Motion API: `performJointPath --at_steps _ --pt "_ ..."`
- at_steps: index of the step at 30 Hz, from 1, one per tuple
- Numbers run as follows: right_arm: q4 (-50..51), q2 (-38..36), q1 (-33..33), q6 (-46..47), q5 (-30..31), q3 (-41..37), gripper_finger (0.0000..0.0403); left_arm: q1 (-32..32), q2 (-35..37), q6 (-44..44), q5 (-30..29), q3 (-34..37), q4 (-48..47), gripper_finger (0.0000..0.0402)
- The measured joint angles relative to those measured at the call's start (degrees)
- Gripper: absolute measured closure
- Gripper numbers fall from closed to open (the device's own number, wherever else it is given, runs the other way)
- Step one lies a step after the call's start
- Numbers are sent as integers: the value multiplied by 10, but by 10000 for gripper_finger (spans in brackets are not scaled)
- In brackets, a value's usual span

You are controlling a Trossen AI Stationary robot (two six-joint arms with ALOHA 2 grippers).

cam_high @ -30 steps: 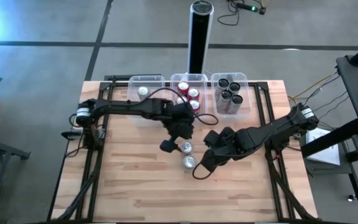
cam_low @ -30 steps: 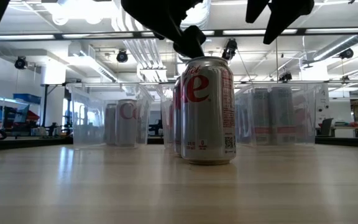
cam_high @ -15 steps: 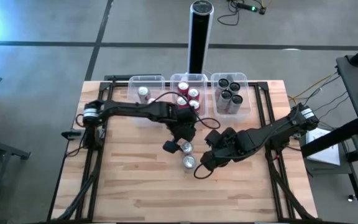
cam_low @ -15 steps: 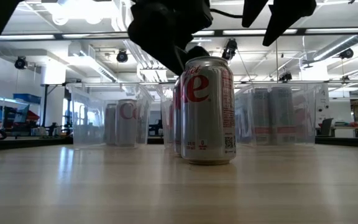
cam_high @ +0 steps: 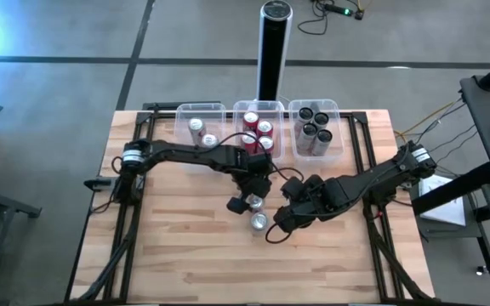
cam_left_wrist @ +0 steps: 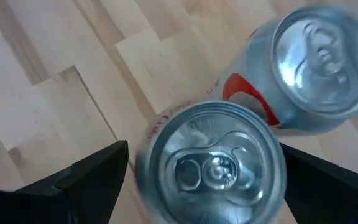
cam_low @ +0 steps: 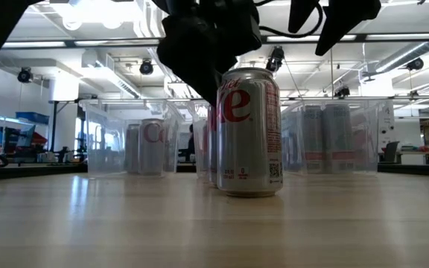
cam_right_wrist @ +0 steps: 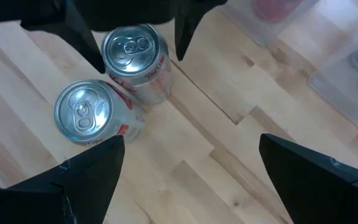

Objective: Sort soda cans
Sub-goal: Put the red-silver soda can into the left white bin

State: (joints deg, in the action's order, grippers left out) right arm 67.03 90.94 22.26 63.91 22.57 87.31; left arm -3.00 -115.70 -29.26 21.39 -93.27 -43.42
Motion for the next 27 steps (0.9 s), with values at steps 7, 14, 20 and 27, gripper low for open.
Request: performJointPath --at_steps 7,14,20,27 --pt "0 0 0 11 0 0 35 13 1 23 -30 46 48 35" --pt "0 0 0 17 0 0 35 13 16 43 -30 51 72 35" --pt "0 0 0 23 0 0 35 14 21 38 -30 52 79 35" --pt "-2 0 0 22 1 0 35 15 21 36 -54 66 110 35"
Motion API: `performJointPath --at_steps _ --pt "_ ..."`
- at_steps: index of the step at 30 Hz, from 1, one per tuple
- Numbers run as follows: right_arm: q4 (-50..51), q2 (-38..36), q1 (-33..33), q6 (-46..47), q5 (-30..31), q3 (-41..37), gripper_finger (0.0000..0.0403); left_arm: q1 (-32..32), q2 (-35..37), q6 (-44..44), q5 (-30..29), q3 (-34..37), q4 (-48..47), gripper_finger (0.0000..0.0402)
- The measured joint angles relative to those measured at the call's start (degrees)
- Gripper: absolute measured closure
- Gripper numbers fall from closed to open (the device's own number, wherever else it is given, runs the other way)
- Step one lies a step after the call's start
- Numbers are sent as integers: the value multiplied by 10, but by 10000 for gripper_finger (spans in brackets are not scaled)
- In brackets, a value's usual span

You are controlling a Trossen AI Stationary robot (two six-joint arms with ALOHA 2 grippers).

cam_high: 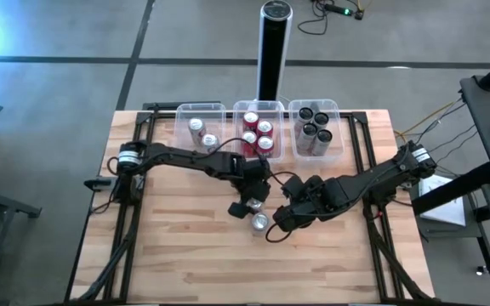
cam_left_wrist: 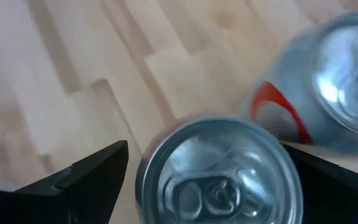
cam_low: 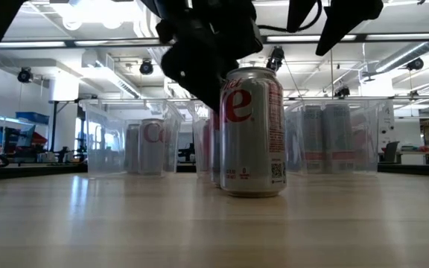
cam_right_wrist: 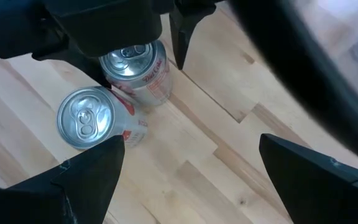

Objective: Sort soda cans
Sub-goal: Put the red-silver soda can into the left white bin

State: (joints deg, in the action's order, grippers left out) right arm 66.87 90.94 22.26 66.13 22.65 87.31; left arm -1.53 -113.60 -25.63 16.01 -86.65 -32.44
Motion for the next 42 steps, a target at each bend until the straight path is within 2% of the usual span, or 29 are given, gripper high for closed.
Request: performJointPath --at_steps 2,10,13,19,22,26,34,42 --pt "0 0 0 -1 6 0 35 1 0 5 -19 0 18 35" --pt "-1 0 0 0 14 0 35 1 -4 7 -16 1 22 39" --pt "-2 0 0 0 14 0 35 1 -5 19 -16 1 20 54" --pt "-3 0 0 6 14 0 35 1 -5 27 -18 1 21 114" --pt "-3 0 0 8 14 0 35 1 -1 35 -37 -1 11 117" --pt "7 -3 0 -16 11 8 35 -1 19 52 -80 -26 -56 117" --pt "13 -8 -25 -89 33 28 35 0 129 132 -86 -65 -137 117" --pt "-17 -8 -70 -170 44 34 35 -19 311 190 -209 -42 -198 117"
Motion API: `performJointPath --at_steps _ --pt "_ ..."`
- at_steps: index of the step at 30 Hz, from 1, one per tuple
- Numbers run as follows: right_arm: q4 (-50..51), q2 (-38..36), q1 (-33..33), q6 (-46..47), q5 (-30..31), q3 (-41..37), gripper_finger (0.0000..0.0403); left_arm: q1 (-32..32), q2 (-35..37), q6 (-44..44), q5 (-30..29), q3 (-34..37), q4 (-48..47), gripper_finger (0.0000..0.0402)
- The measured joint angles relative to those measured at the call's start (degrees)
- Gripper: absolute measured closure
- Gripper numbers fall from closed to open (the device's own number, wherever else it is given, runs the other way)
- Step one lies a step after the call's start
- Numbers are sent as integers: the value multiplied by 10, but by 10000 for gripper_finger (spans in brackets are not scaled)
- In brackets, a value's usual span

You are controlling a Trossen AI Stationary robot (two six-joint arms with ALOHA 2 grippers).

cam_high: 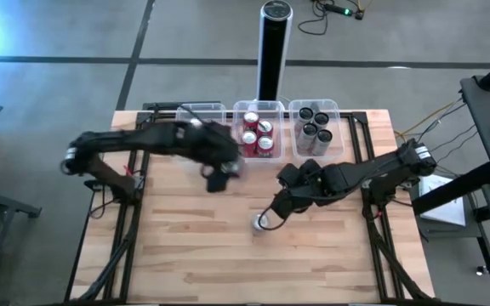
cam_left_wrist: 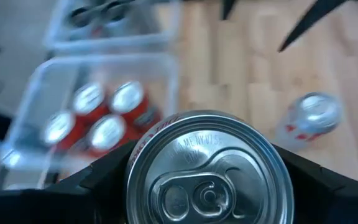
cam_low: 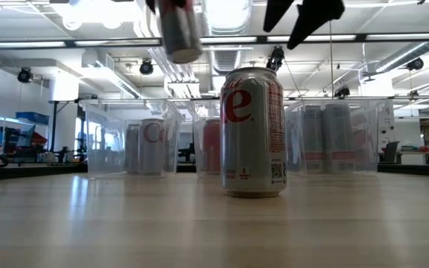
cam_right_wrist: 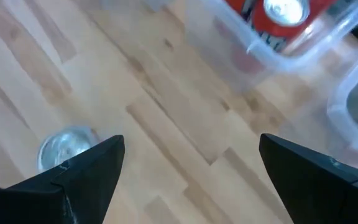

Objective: Sort soda cans
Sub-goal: Put the red-silver soda can into the left white bin

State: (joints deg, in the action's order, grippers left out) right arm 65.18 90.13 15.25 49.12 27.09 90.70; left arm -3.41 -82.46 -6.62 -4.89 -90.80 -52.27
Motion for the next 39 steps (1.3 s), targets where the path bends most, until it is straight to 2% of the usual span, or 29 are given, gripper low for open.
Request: performJointPath --at_steps 5,11,15,24,26,39 --pt "-54 0 -21 -48 0 0 35 -29 83 33 -62 48 -29 117" --pt "-72 0 -25 -63 -3 0 35 -71 170 46 -120 178 -22 117" --pt "-72 0 -25 -63 -8 0 35 -109 207 47 -126 255 7 117" --pt "-72 0 -26 -60 -16 0 35 -197 199 57 -113 347 78 117" --pt "-72 0 -27 -55 -16 0 35 -210 189 57 -91 356 98 117" --pt "-72 0 -25 -21 -16 -1 35 -262 114 72 -61 390 145 117"
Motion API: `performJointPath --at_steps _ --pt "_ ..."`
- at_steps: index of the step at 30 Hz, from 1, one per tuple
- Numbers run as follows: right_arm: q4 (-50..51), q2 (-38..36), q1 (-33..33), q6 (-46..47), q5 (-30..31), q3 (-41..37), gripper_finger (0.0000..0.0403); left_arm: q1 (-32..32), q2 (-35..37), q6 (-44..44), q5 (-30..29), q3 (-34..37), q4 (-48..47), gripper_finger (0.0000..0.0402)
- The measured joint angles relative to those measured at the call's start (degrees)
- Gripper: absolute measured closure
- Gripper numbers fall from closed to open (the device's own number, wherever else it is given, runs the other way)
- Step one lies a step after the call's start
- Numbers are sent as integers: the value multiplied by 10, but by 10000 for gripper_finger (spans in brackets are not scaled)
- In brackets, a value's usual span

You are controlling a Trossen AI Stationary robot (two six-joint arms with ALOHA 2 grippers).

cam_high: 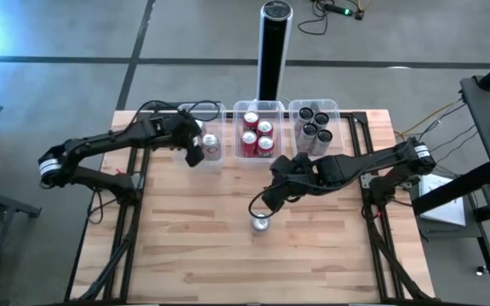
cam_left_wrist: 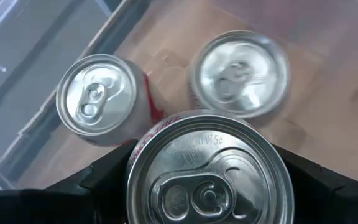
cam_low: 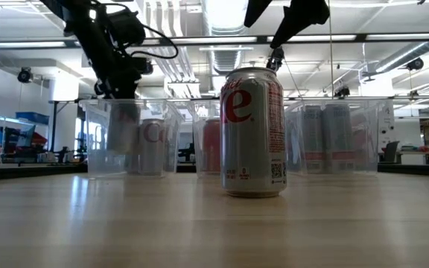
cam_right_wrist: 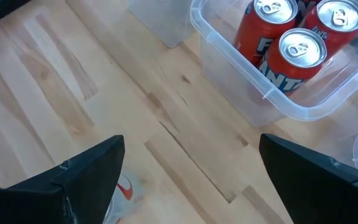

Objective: Sort soda cans
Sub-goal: Put the red-silver soda can into the left white bin

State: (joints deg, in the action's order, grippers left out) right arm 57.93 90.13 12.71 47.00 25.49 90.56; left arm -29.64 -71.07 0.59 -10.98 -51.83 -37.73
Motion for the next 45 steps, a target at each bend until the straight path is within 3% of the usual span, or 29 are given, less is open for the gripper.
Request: performJointPath --at_steps 17,45 --pt "-2 0 0 0 0 -22 35 -13 -56 54 30 0 8 117" --pt "-2 0 0 14 1 -23 35 -14 -58 70 26 0 -7 99"
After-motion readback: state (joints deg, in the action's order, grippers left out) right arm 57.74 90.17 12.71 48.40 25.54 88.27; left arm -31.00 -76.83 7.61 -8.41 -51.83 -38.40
